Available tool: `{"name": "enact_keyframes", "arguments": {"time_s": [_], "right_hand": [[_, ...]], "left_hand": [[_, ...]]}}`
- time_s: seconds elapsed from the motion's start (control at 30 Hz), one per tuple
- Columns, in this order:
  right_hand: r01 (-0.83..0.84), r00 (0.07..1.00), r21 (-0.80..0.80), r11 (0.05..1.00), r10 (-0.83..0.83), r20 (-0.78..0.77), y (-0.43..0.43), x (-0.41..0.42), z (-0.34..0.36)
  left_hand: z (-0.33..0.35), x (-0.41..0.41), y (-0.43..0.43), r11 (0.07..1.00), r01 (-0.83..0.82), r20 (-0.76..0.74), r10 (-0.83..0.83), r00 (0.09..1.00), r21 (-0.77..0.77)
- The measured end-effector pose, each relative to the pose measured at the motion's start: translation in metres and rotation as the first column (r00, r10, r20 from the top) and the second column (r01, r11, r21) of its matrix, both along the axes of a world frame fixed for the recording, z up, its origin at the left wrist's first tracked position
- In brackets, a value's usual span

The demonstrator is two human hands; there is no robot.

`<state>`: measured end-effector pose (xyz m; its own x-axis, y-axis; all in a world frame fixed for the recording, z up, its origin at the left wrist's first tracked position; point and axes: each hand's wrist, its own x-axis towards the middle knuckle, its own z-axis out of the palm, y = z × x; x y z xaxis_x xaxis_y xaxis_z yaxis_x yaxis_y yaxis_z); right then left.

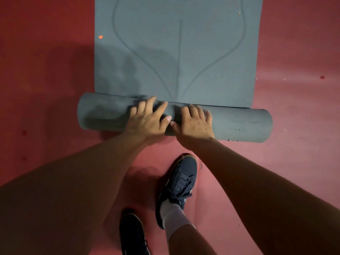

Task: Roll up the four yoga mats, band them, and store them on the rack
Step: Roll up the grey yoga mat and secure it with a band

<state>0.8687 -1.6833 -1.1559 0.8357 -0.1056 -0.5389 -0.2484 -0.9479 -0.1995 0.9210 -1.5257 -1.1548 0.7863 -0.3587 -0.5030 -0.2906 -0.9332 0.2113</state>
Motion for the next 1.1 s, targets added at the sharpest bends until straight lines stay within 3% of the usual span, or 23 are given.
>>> {"name": "enact_keyframes", "arguments": {"time_s": [0.17,0.33,0.5,0.7,0.83,1.1], "right_hand": [[0.0,1.0,-0.082,0.997,-0.003,-0.027,0.02,-0.044,0.004],[0.016,0.999,0.048,0.999,-0.014,-0.031,0.038,-0.096,0.003],[0.005,0.999,-0.065,0.998,-0.007,-0.037,0.052,-0.139,0.003],[-0.041,0.999,0.017,0.999,0.041,0.016,0.053,-0.172,-0.004],[-0.101,0.99,-0.015,0.995,0.102,0.102,0.047,-0.195,-0.014],[-0.138,0.971,0.176,0.975,0.098,0.219,0.04,-0.247,-0.048]], "left_hand": [[0.002,-0.042,0.025,0.998,0.061,-0.048,-0.062,0.997,-0.015],[0.0,-0.088,0.045,0.993,0.103,-0.052,-0.1,0.994,0.058],[-0.005,-0.135,0.062,0.985,0.16,-0.118,-0.152,0.981,0.063],[-0.01,-0.177,0.06,0.996,0.08,0.061,-0.082,0.995,0.023],[-0.017,-0.202,0.052,0.998,0.041,0.129,-0.047,0.991,0.048],[-0.041,-0.263,0.054,0.992,0.123,0.296,-0.114,0.948,-0.013]]}}
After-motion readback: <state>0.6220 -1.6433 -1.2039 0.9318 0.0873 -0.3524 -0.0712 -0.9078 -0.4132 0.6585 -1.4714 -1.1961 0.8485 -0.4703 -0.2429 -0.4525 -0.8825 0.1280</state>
